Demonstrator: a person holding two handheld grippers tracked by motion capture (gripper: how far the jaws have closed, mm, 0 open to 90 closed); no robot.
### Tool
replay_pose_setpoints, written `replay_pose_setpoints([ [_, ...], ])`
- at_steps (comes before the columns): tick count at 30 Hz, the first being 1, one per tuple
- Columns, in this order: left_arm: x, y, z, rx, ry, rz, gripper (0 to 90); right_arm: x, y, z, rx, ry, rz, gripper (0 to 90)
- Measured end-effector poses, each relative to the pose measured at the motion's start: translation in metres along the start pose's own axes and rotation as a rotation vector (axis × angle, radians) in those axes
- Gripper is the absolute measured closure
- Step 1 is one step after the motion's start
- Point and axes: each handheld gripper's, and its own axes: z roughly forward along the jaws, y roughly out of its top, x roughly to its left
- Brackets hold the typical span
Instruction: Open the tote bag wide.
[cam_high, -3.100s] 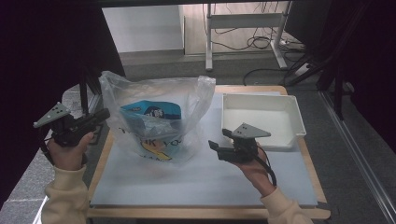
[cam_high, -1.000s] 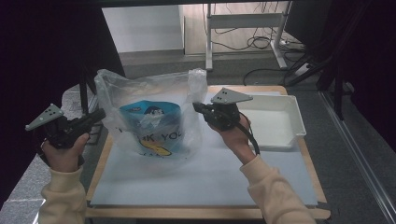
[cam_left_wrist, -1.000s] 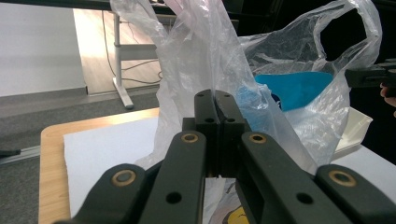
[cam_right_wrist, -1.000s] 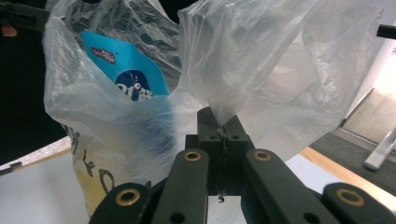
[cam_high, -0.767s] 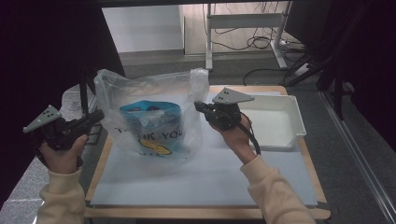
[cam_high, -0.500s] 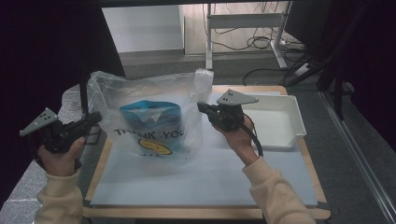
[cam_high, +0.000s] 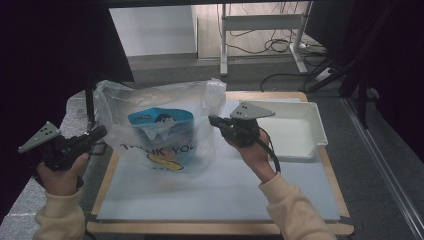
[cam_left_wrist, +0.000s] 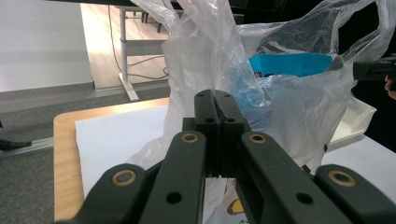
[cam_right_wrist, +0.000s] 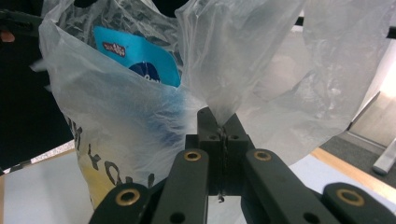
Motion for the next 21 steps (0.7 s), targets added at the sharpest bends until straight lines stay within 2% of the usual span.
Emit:
replay_pose_setpoints([
  [21, -0.004, -0.017, -0.006, 0.043, 0.009, 0.008, 90.0, 0.007, -0.024, -0.002, 0.011, 0.017, 0.005, 88.8],
])
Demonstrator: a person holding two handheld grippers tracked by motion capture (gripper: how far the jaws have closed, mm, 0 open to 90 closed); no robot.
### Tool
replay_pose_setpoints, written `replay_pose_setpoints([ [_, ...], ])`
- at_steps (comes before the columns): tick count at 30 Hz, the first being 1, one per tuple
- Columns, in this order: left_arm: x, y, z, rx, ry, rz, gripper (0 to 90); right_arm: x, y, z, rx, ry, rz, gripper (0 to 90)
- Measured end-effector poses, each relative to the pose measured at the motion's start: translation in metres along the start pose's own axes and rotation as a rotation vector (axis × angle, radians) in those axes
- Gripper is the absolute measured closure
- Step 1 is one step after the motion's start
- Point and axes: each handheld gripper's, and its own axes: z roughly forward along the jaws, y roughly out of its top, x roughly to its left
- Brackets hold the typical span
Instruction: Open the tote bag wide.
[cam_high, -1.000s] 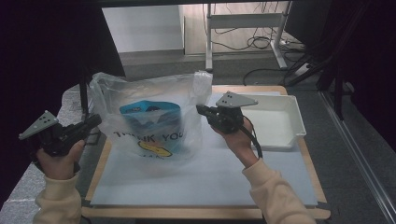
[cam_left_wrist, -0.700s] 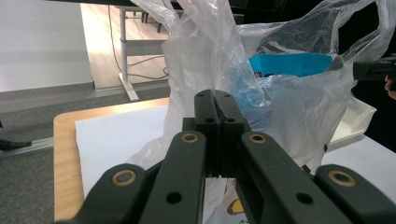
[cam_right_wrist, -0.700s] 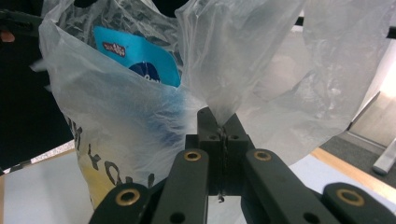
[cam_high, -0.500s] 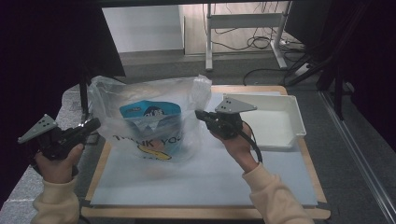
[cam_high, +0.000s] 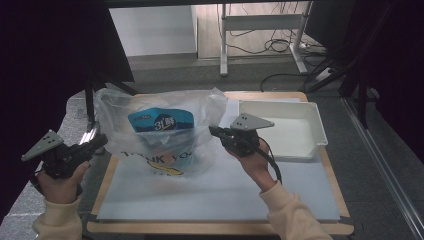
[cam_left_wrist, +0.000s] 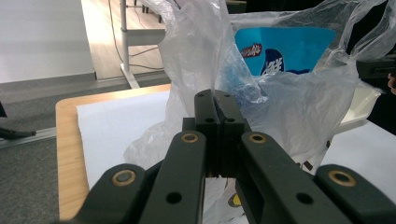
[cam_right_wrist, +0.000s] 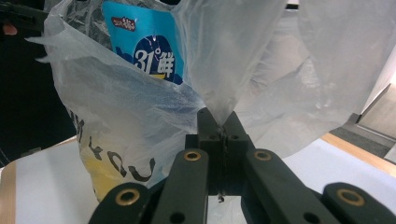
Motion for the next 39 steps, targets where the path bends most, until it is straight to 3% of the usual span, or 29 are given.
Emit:
replay_pose_setpoints([
  [39, -0.001, -0.024, 0.004, 0.062, 0.015, -0.009, 90.0, 0.0, -0.044, 0.009, 0.064, 0.023, 0.047, 88.7],
])
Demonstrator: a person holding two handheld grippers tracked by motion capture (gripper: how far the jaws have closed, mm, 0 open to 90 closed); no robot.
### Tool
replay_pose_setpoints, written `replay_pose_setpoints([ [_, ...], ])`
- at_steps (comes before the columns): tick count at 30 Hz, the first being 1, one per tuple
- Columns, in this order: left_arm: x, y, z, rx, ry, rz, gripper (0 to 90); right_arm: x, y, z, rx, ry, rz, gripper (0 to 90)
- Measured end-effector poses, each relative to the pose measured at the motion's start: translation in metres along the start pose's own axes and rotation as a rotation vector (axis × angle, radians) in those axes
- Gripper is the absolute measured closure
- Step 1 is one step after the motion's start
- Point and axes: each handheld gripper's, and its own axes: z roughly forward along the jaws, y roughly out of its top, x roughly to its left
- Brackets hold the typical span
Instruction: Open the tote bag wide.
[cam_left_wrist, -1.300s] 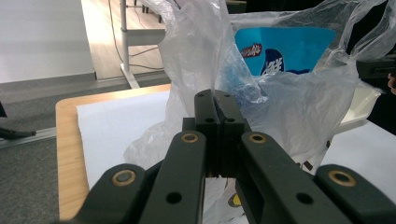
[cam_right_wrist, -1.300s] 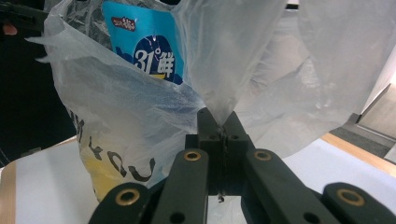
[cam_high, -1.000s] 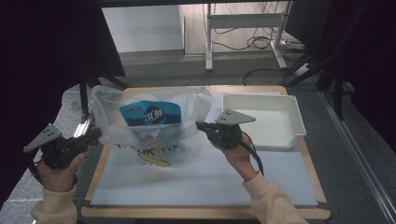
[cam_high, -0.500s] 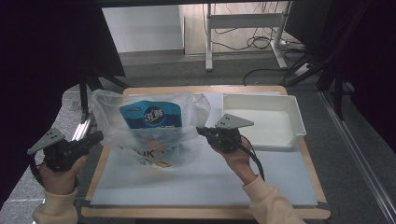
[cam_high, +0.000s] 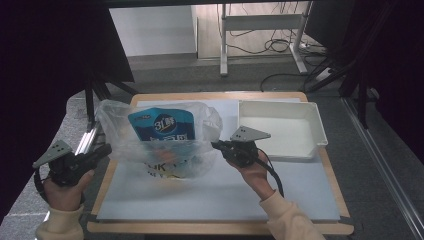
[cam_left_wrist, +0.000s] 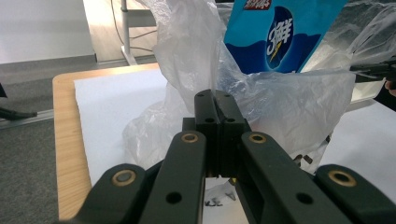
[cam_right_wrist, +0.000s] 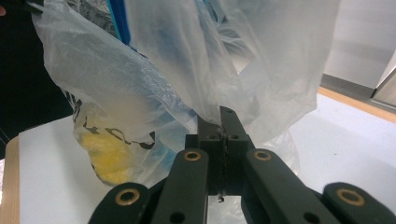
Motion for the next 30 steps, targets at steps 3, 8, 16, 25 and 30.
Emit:
replay_pose_setpoints([
  [3, 0.001, -0.001, 0.0, 0.003, -0.001, 0.0, 90.0, 0.0, -0.002, 0.0, 0.0, -0.001, 0.0, 88.7],
  [8, 0.001, -0.004, 0.001, 0.007, 0.0, -0.003, 90.0, -0.001, -0.004, 0.002, 0.011, -0.002, 0.003, 88.7],
  [16, 0.002, -0.009, 0.003, 0.016, 0.006, -0.013, 90.0, 0.0, -0.009, 0.006, 0.029, 0.005, 0.005, 88.7],
  [25, 0.002, -0.014, 0.006, 0.033, 0.005, -0.016, 90.0, 0.0, -0.017, 0.012, 0.061, 0.013, 0.014, 88.7],
  [30, 0.003, -0.016, 0.008, 0.04, 0.005, -0.018, 90.0, 0.0, -0.021, 0.014, 0.073, 0.015, 0.019, 88.7],
])
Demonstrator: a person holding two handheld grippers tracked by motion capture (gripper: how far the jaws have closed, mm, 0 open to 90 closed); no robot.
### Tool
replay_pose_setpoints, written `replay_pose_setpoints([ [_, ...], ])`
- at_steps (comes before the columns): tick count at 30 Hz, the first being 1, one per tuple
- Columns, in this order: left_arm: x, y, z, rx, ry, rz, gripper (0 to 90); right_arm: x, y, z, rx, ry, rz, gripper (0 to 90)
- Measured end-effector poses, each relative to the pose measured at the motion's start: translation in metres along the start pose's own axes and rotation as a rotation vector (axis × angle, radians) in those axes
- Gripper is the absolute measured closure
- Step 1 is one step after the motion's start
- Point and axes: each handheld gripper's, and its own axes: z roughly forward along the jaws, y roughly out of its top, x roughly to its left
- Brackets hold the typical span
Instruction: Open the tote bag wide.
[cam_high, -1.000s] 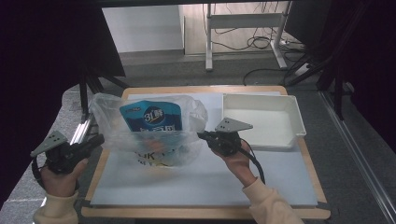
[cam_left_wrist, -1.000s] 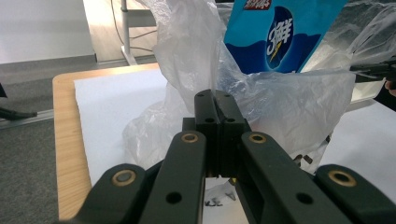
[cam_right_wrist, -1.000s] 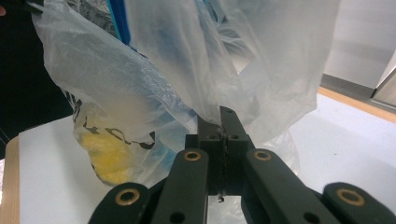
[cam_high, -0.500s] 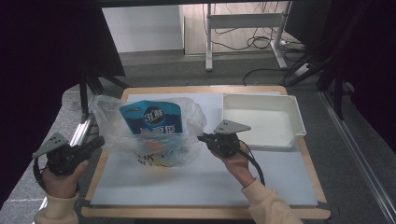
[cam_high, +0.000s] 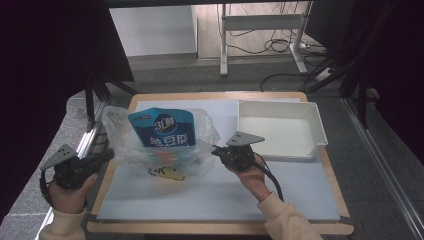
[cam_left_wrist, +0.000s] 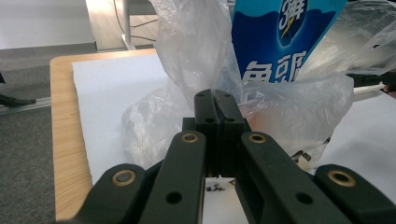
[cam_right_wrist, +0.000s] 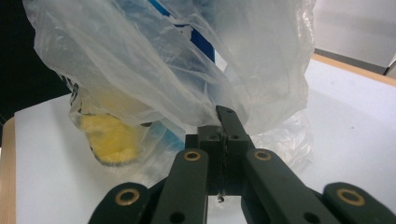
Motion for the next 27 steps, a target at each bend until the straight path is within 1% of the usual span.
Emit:
replay_pose_setpoints([
  [8, 0.002, -0.004, 0.003, 0.011, -0.002, -0.006, 90.0, 0.001, -0.007, 0.006, 0.034, 0.003, -0.004, 88.7],
  [14, 0.003, -0.007, 0.006, 0.022, -0.002, -0.01, 90.0, 0.0, -0.01, 0.009, 0.04, 0.009, -0.004, 88.7],
  [22, 0.005, -0.014, 0.012, 0.044, 0.002, -0.021, 90.0, 0.001, -0.016, 0.015, 0.066, 0.013, -0.004, 88.7],
  [27, 0.006, -0.017, 0.015, 0.05, 0.002, -0.026, 90.0, 0.001, -0.019, 0.018, 0.081, 0.013, 0.0, 88.6],
])
